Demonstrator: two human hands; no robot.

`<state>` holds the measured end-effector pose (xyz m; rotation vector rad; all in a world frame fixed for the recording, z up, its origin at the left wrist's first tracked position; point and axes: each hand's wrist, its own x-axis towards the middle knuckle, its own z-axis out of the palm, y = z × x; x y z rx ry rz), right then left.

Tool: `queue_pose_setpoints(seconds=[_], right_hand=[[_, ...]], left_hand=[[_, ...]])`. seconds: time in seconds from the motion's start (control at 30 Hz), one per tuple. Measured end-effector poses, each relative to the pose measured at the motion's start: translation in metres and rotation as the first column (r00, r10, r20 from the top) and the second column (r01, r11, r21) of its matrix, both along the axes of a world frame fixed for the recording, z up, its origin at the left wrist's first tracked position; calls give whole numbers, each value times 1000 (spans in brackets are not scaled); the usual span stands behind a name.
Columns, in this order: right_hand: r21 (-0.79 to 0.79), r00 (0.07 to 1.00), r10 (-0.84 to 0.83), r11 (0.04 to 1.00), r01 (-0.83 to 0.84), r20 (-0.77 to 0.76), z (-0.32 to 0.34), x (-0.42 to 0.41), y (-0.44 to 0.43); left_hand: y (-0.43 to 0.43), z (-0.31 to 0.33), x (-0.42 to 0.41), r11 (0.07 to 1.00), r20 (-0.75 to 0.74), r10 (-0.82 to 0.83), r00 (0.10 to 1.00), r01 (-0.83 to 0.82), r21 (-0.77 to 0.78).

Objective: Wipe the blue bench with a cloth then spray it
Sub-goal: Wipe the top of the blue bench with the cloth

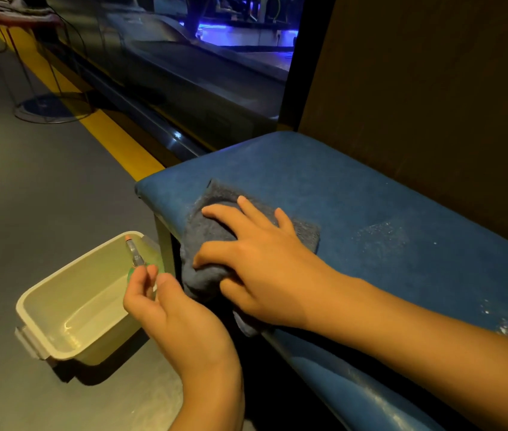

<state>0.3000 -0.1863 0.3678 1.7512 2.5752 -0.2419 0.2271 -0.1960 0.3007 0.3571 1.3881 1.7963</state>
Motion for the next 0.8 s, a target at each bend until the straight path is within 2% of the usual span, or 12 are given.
queue_pose_setpoints(seconds=[0.17,0.27,0.33,0.37,0.43,0.5,0.57,0.67,0.8], right_hand=[[-8,991,30,999,-32,-129,-3,25,-14],[-9,971,-14,1000,12,-241,-6,39,-18],[-7,959,-53,999,53,-278,-6,49,-17],[-7,954,-79,997,81,-288,-6,55,-16],[2,942,-147,988,155,-301,-5,67,-11],[16,929,-220,972,235,-298,-5,80,-2],[40,921,-279,953,300,-271,-5,92,9],[88,903,-345,922,377,-257,-6,115,30],[107,850,-446,866,489,-279,-7,154,51]], left_hand=[[-9,-2,5,995,-161,-35,986,50,85],[-30,-4,18,934,-406,-49,912,186,304],[-44,-13,27,844,-617,-57,785,368,391],[-50,-21,30,809,-724,-35,689,445,384],[-56,-34,33,768,-841,-24,541,548,331],[-54,-40,35,769,-887,-70,456,591,243],[-51,-40,37,786,-900,-119,419,594,172],[-51,-38,39,793,-900,-152,409,594,136],[-52,-39,39,797,-889,-135,437,581,164]])
